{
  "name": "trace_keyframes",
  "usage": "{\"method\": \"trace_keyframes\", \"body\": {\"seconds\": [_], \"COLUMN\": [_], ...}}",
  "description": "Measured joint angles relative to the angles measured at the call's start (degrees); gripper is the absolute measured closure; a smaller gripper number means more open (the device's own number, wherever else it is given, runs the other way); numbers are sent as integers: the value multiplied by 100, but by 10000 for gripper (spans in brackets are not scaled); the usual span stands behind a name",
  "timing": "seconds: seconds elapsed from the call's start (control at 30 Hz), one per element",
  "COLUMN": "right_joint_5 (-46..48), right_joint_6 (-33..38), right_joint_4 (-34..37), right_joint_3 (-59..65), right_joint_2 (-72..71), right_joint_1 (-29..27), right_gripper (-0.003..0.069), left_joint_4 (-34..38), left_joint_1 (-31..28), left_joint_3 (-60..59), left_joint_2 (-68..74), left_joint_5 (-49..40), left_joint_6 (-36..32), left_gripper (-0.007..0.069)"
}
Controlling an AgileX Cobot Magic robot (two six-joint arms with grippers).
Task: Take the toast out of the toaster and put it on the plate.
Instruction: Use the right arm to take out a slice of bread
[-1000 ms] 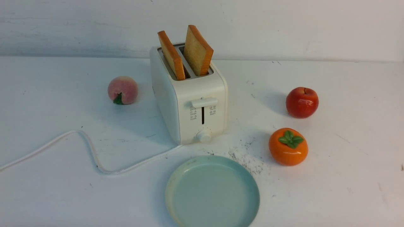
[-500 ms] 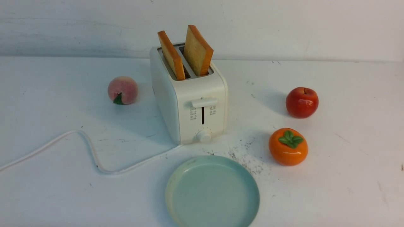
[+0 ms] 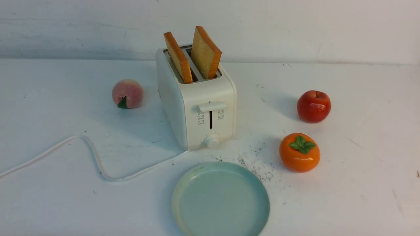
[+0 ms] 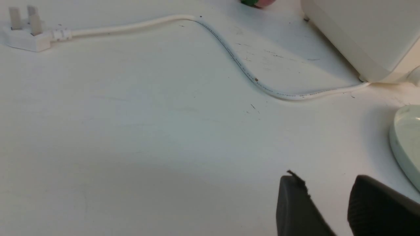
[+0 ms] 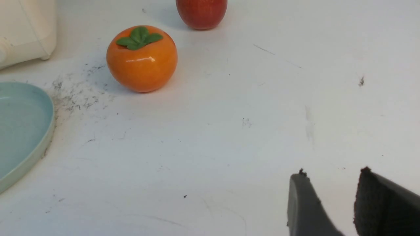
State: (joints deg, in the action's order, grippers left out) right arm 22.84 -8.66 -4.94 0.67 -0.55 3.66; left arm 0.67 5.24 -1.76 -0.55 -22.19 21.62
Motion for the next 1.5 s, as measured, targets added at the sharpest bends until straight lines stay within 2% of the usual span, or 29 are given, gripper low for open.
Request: {"method": "trace_keyframes", "body": {"seconds": [0.3, 0.73, 0.83, 0.97, 1.0, 1.07, 1.2, 1.3, 1.4, 1.5], "right_joint_5": [0, -5, -239, -970, -1204, -1457, -1679, -1765, -1738, -1762], "right_joint_6": [0, 0, -343, -1687, -2017, -2356, -2652, -2663, -2270, -1389], "right_joint_4": [0, -4, 356, 2062, 2510, 3036, 3755, 3921, 3638, 2947], "right_joint_3": [0, 0, 32, 74, 74, 74, 74, 66, -319, -1154], "right_joint_2": [0, 0, 0, 0, 0, 0, 0, 0, 0, 271], "right_joint_1": [0, 0, 0, 0, 0, 0, 0, 0, 0, 0], "right_gripper": [419, 419, 419, 419, 419, 419, 419, 421, 465, 547], "left_joint_4": [-258, -244, 1052, 3251, 3769, 4333, 4695, 4727, 4740, 4740], "left_joint_1": [0, 0, 12, 11, 11, 11, 11, 11, 11, 11], "left_joint_3": [0, 0, 0, 0, 0, 0, 0, 0, 0, 0], "left_joint_2": [0, 0, 0, 0, 0, 0, 0, 0, 0, 0], "left_joint_5": [8, 8, 163, 341, 378, 415, 456, 479, 504, 593], "left_joint_6": [0, 41, 892, 2312, 2513, 2715, 2815, 2825, 2831, 2831], "left_gripper": [384, 384, 384, 384, 384, 384, 384, 384, 384, 384]}}
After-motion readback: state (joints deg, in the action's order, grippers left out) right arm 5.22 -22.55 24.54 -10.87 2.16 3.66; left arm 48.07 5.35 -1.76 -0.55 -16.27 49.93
